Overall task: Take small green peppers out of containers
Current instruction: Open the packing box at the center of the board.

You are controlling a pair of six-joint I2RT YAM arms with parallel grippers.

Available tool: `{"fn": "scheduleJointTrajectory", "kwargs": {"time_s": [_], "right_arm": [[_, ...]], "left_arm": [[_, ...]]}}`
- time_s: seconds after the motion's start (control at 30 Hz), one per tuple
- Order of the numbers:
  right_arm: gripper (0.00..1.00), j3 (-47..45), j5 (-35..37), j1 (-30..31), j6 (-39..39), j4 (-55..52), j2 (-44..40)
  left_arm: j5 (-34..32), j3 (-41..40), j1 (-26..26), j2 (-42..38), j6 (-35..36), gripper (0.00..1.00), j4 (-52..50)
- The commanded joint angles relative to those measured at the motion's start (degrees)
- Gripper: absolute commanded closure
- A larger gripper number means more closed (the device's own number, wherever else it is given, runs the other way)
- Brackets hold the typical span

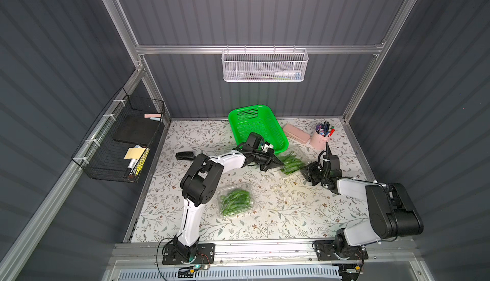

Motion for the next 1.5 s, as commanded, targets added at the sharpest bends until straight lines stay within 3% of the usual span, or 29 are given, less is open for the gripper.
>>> {"fn": "scheduleJointTrajectory", "kwargs": {"time_s": [0.0,0.5,0.83,1.03,1.2,1.3,1.37,1.47], "right_arm": [[0.76,0.2,6.6,-0.4,-3.5,-11.5,-1.8],[0.70,1.9,8.6,-0.4,-8.6,-17.5,-0.3],[0.62,2.8,9.6,-0.4,-12.2,-21.9,-0.9],[0.40,4.7,8.7,-0.4,-17.7,-25.2,-7.2],[0.28,7.9,14.8,-0.4,-24.4,-37.5,-16.4],[0.24,10.0,16.2,-0.4,-27.9,-43.2,-20.1],[0.24,11.0,15.1,-0.3,-30.1,-43.8,-21.5],[0.24,13.2,13.7,-0.3,-33.2,-44.1,-21.0]], "left_arm": [[1.4,-1.5,0.8,-1.1,-5.8,1.00,7.7],[-0.8,-1.0,1.2,2.7,-20.3,1.00,23.9],[-2.8,4.6,1.1,7.0,-25.4,1.00,26.5],[-2.7,5.4,1.1,6.3,-24.7,1.00,25.1],[-2.1,7.4,1.1,3.5,-12.9,0.47,14.9],[-2.5,7.9,1.1,2.5,-10.2,0.19,10.1],[-2.9,8.2,1.1,2.6,-9.9,0.04,9.9],[-3.9,9.3,1.1,3.1,-9.4,0.01,9.3]]}}
